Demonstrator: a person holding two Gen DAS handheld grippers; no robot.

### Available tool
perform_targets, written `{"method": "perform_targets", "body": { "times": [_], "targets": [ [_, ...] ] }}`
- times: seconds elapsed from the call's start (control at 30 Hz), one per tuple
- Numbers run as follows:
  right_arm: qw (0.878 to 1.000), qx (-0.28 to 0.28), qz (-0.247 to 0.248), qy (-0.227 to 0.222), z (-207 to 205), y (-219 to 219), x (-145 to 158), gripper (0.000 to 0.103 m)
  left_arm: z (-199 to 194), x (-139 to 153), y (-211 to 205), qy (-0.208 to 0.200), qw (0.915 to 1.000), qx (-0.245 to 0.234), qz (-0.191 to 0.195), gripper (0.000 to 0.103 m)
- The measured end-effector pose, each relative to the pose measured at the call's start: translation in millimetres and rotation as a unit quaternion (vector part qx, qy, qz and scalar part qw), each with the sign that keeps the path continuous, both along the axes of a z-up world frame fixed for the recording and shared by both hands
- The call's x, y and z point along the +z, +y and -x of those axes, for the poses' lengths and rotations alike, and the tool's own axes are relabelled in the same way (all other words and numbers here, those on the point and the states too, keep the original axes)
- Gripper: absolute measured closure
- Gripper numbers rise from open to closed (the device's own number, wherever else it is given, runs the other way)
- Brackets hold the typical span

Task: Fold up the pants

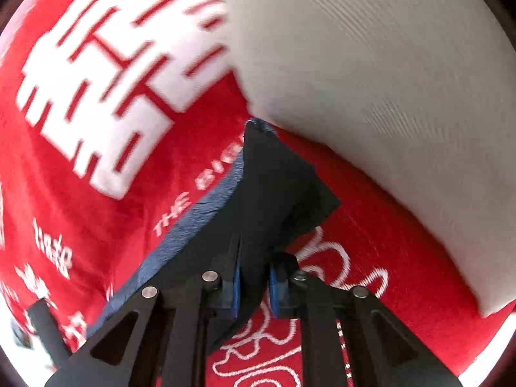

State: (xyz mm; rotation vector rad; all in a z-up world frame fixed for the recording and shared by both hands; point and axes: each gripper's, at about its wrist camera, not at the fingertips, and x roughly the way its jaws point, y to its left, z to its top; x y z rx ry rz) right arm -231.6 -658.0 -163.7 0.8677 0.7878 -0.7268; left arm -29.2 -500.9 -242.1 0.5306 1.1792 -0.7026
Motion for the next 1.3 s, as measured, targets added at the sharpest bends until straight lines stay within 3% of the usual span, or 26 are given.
{"method": "perform_targets", "body": {
  "times": [0.03,0.07,0.13,0.37,0.53,0.67,0.8,0.97,1.1,1.2,1.3],
  "targets": [
    [1.000,0.011,0.012,0.002,-4.1,4.3,6.5,0.089,1.5,-13.9,1.4,0.014,0.9999,0.003,-0.001,0.006],
    [0.999,0.026,0.019,0.002,-9.2,9.3,12.3,0.090,2.4,-14.8,5.5,0.003,0.9996,0.011,0.024,0.006],
    [0.997,0.053,0.047,0.011,-18.9,22.3,23.7,0.090,9.7,-14.7,6.3,-0.023,0.9993,0.000,0.030,0.006],
    [0.982,0.140,0.122,0.034,-57.6,66.1,53.5,0.090,6.8,-15.3,12.8,-0.013,0.9987,-0.008,0.049,0.006],
    [0.963,0.199,0.171,0.058,-84.7,107.5,67.2,0.090,-12.9,-1.4,33.2,0.041,0.9971,-0.017,0.062,0.006],
    [0.950,0.235,0.196,0.069,-102.3,143.0,75.6,0.090,-42.4,24.7,87.1,0.061,0.9945,0.028,0.080,0.006],
    [0.931,0.282,0.215,0.084,-128.0,189.2,70.1,0.090,-84.0,46.9,162.2,0.033,0.9949,0.068,0.067,0.007],
    [0.894,0.355,0.240,0.131,-162.5,258.8,36.4,0.089,-122.0,44.3,236.6,0.023,0.9925,0.118,0.024,0.006],
    [0.847,0.424,0.255,0.193,-183.8,323.5,-22.2,0.089,-147.2,33.4,298.2,0.025,0.9835,0.179,0.004,0.007],
    [0.816,0.442,0.282,0.244,-188.8,350.0,-61.3,0.087,-154.8,28.2,318.5,0.026,0.9797,0.199,-0.001,0.007],
    [0.795,0.435,0.322,0.273,-188.6,364.8,-76.6,0.083,-163.1,20.0,323.4,0.028,0.9790,0.202,0.000,0.006]
  ]
}}
